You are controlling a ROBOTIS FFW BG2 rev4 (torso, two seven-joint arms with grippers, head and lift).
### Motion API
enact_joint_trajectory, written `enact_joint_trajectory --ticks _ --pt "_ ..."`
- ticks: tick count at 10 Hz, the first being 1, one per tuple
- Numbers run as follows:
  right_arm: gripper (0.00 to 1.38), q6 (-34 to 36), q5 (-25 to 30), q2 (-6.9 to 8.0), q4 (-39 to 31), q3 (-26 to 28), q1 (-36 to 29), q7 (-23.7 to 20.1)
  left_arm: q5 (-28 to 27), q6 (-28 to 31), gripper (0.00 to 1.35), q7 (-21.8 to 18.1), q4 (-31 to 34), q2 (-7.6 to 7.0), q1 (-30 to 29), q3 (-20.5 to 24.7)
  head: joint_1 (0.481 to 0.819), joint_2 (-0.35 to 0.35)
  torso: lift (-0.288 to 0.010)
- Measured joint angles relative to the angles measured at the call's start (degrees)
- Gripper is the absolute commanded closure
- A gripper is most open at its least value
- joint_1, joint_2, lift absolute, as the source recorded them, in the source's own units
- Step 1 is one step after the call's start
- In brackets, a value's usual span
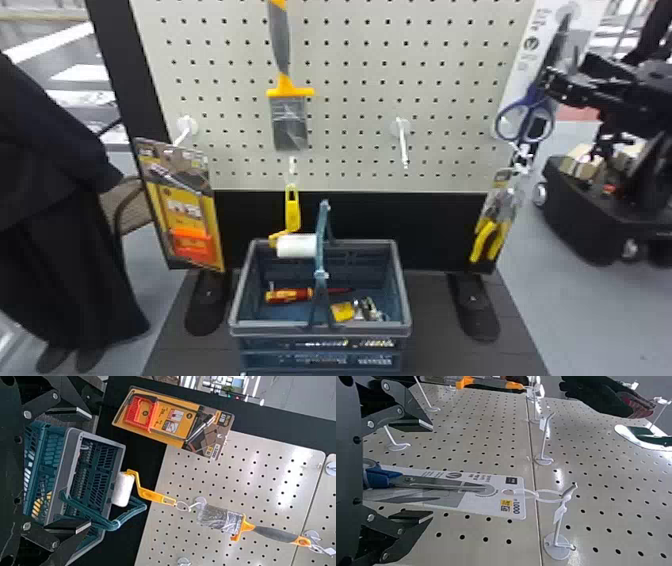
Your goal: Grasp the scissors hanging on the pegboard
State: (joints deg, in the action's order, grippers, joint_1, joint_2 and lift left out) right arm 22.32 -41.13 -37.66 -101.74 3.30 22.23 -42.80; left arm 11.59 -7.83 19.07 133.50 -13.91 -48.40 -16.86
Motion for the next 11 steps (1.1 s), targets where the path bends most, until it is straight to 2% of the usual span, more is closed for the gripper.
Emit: enact_joint_trajectory --ticks 2,4,5,6,11 --pt "0.5 -0.1 0.4 -0.3 -0.1 -0.7 1.5 0.4 0.1 0.0 0.34 0.0 -0.3 0.02 0.3 -0.1 0.549 0.0 -0.1" --pt "0.91 -0.7 0.2 -0.47 0.5 -1.4 2.4 0.3 0.2 -0.1 0.34 0.0 -0.6 0.03 0.5 -0.2 0.549 0.0 -0.1" --pt "0.98 -0.5 -0.4 -0.49 1.1 -1.4 2.5 0.3 0.3 -0.2 0.34 0.0 -0.8 0.03 0.6 -0.3 0.549 0.0 -0.1" --pt "1.29 -0.1 -0.5 -0.49 1.3 -1.5 2.4 0.3 0.3 -0.2 0.34 0.0 -0.8 0.03 0.6 -0.3 0.549 0.0 -0.1" --pt "1.29 0.4 -0.6 -0.49 1.4 -1.5 2.4 0.3 0.4 -0.3 0.34 0.0 -0.9 -0.02 0.7 -0.4 0.549 0.0 -0.1"
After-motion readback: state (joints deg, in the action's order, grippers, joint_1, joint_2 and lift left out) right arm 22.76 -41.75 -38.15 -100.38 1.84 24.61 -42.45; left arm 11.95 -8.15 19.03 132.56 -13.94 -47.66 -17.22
